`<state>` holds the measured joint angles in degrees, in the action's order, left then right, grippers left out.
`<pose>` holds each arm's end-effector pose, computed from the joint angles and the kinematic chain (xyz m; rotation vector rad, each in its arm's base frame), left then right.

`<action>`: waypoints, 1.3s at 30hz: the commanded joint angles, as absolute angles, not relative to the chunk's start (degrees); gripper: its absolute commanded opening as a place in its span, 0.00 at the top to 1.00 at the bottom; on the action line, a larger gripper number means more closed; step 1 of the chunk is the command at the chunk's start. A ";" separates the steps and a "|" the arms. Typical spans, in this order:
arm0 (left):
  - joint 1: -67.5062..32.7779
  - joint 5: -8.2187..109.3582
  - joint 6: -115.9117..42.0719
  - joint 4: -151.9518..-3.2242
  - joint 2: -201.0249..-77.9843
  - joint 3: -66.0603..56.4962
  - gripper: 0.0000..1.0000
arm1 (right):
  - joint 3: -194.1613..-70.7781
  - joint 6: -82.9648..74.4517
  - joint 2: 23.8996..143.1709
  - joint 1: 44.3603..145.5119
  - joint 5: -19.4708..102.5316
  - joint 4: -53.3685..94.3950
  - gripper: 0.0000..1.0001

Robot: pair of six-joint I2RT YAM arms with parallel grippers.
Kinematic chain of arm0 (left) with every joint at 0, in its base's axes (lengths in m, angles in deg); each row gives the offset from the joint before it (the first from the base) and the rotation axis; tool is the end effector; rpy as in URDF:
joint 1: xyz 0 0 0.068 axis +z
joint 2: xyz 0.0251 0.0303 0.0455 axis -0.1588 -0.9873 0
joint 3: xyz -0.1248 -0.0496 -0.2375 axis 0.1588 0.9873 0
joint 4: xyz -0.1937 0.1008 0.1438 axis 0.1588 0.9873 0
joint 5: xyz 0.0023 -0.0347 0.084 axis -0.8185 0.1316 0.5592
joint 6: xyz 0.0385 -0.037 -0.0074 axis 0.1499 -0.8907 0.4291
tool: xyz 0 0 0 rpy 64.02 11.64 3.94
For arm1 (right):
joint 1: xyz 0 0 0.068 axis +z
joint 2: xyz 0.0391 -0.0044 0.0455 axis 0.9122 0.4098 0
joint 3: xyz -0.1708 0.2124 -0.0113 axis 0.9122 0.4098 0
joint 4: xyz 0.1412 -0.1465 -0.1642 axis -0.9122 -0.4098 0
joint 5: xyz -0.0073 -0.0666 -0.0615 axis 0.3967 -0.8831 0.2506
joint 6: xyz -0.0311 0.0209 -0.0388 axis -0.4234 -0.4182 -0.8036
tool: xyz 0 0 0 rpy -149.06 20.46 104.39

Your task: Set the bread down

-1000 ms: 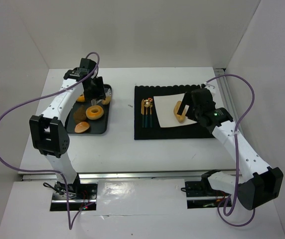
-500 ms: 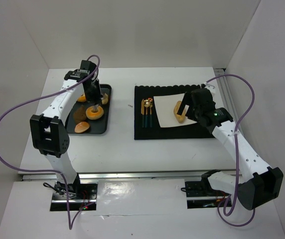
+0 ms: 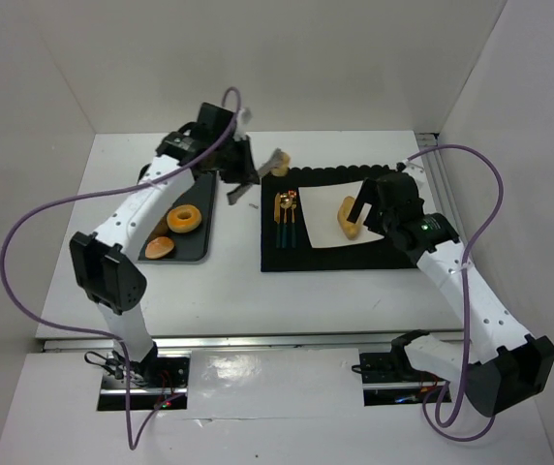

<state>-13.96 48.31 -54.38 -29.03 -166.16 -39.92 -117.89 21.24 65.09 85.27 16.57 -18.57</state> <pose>0.3613 -0.1612 0.3821 -0.0239 2.3707 -0.6680 0.2171 0.0654 0.3300 0.4062 2.2186 0.1366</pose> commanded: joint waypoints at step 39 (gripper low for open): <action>-27.16 49.59 -60.93 -34.26 -169.42 -44.51 0.51 | -117.22 21.89 62.22 84.53 15.34 -19.06 0.01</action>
